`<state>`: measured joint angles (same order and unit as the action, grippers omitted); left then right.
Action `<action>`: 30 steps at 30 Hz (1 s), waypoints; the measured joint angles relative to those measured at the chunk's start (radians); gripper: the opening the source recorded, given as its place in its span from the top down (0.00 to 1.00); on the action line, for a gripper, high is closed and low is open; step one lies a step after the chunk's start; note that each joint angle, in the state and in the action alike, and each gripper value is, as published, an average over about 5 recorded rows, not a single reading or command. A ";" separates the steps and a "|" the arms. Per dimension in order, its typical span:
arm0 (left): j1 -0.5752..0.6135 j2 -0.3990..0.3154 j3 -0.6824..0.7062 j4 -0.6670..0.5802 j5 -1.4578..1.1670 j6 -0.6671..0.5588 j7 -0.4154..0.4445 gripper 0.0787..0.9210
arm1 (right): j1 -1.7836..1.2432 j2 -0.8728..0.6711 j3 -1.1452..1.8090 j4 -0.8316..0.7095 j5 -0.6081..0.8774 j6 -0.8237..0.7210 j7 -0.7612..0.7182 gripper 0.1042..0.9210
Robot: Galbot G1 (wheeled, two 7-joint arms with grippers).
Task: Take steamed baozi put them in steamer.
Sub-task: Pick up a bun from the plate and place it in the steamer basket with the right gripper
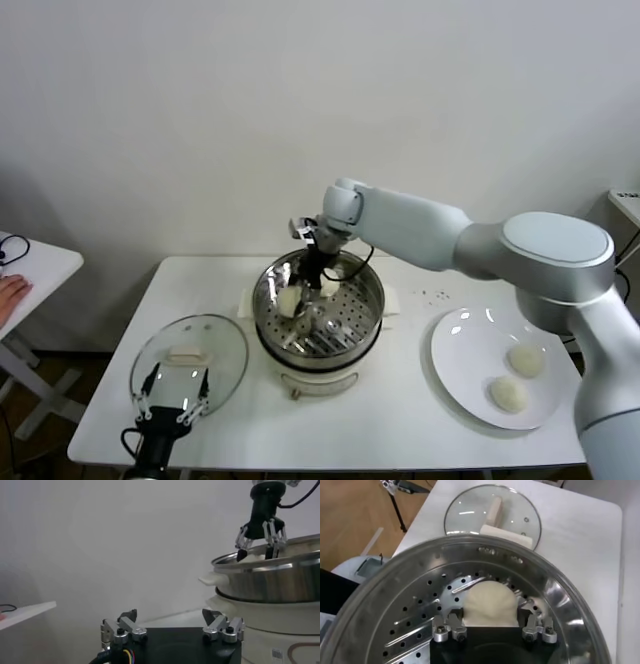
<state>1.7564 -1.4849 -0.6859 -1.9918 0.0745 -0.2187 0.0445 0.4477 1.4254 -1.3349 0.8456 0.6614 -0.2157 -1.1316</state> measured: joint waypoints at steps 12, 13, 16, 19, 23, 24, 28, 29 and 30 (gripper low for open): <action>0.000 0.000 -0.002 0.003 0.001 -0.001 0.000 0.12 | -0.016 0.018 0.001 -0.014 -0.017 0.003 -0.004 0.29; 0.000 -0.001 -0.002 0.003 0.001 -0.001 0.000 0.12 | -0.017 0.018 0.001 -0.014 -0.018 0.003 -0.005 0.29; 0.001 -0.001 -0.002 0.003 0.002 -0.001 0.000 0.12 | -0.021 0.019 0.001 -0.016 -0.021 0.004 -0.005 0.28; 0.001 -0.001 -0.002 0.003 0.003 -0.001 0.000 0.12 | -0.023 0.020 0.001 -0.015 -0.023 0.005 -0.005 0.25; 0.001 -0.001 -0.002 0.003 0.003 -0.002 0.000 0.12 | -0.024 0.020 0.001 -0.013 -0.025 0.008 -0.005 0.15; 0.001 -0.002 -0.002 0.003 0.004 -0.002 0.000 0.12 | -0.025 0.020 0.001 -0.012 -0.026 0.010 -0.006 0.14; 0.001 -0.002 -0.003 0.003 0.004 -0.002 0.000 0.12 | -0.020 0.016 0.001 -0.011 -0.027 0.015 -0.011 0.12; 0.001 -0.002 -0.003 0.003 0.004 -0.002 0.000 0.12 | -0.018 0.014 0.002 -0.010 -0.028 0.016 -0.013 0.12; 0.001 -0.003 -0.003 0.003 0.004 -0.002 0.000 0.12 | -0.016 0.012 0.002 -0.008 -0.028 0.017 -0.014 0.12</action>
<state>1.7572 -1.4875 -0.6884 -1.9890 0.0785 -0.2204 0.0444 0.4320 1.4379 -1.3330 0.8371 0.6335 -0.1985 -1.1459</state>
